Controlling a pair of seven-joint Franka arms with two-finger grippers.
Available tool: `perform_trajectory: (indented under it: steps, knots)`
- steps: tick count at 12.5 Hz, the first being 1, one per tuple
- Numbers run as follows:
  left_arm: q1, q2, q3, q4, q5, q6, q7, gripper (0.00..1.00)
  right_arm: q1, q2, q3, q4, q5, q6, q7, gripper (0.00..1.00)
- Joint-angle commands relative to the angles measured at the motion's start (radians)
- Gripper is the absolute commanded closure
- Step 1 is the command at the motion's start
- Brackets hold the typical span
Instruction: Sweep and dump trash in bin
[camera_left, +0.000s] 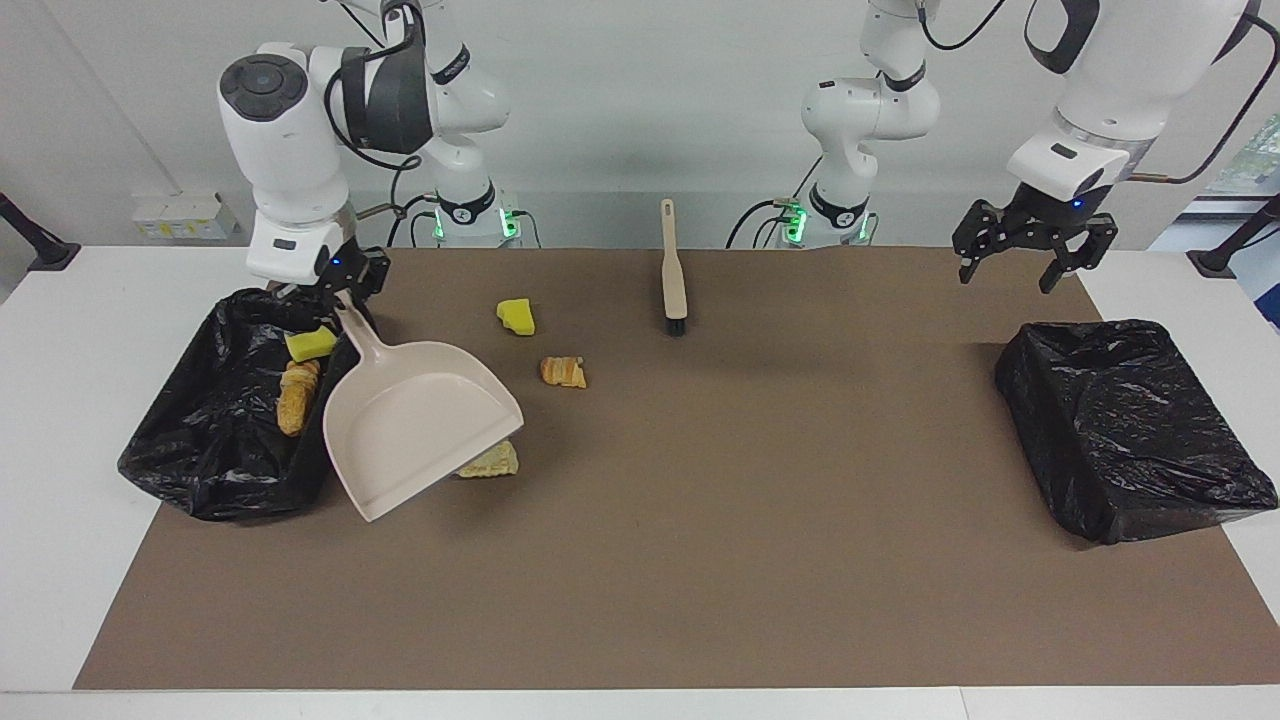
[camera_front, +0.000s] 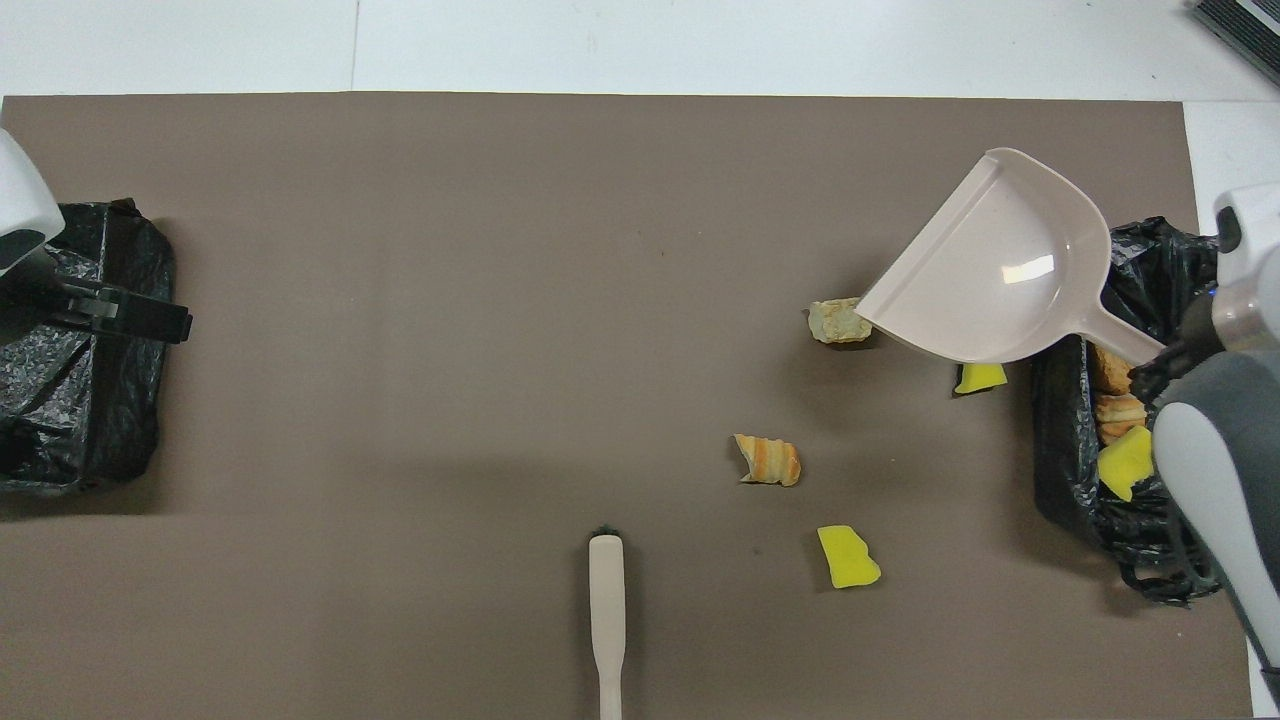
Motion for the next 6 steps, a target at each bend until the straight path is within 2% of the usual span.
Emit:
perform_trajectory:
  steps: [1, 6]
  knots:
    - [0.016, 0.034, -0.01, 0.094, 0.012, -0.104, 0.015, 0.0, 0.074, 0.044, -0.005, -0.007, 0.091, 0.015, 0.276, 1.0]
    - [0.016, 0.003, -0.015, 0.083, 0.01, -0.127, 0.015, 0.0, 0.29, 0.148, -0.005, -0.002, 0.205, 0.165, 0.698, 1.0]
